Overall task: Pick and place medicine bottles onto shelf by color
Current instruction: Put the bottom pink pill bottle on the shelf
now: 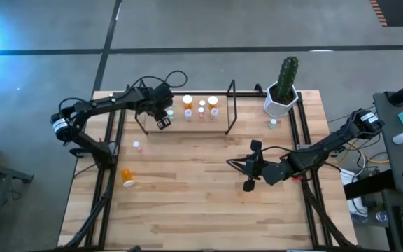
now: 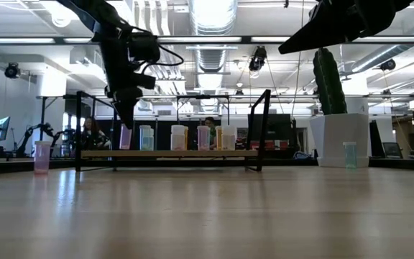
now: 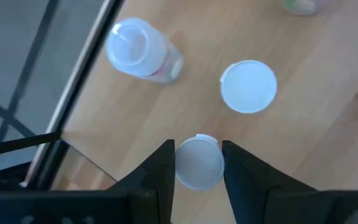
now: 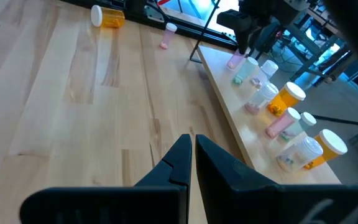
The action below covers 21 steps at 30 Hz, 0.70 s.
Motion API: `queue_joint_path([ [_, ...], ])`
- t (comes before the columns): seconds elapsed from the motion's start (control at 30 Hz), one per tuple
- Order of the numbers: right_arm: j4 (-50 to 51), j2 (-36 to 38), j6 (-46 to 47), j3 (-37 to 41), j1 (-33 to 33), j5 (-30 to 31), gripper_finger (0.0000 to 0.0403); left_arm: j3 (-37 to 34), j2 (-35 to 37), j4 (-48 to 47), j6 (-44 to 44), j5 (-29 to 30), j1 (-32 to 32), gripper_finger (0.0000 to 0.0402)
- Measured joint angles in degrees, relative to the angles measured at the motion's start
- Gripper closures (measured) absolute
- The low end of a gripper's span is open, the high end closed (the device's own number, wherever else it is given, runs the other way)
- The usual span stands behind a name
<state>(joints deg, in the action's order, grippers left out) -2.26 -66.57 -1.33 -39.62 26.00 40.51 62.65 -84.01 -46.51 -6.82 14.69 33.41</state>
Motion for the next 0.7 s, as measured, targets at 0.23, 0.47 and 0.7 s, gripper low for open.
queue_joint_path([
  [0.23,0.01,0.0,0.04,0.0,0.0,0.0,0.039,-0.21,0.0,-0.2,-0.14,-1.06,1.38,0.0305],
  [0.47,0.01,0.0,0.03,0.0,0.0,-0.02,0.039,-0.28,0.02,-0.52,-0.01,-1.08,1.79,0.0288],
  [0.7,0.01,0.0,0.03,0.0,0.0,-0.02,0.039,-0.28,0.02,-0.52,0.06,-1.06,1.77,0.0269],
])
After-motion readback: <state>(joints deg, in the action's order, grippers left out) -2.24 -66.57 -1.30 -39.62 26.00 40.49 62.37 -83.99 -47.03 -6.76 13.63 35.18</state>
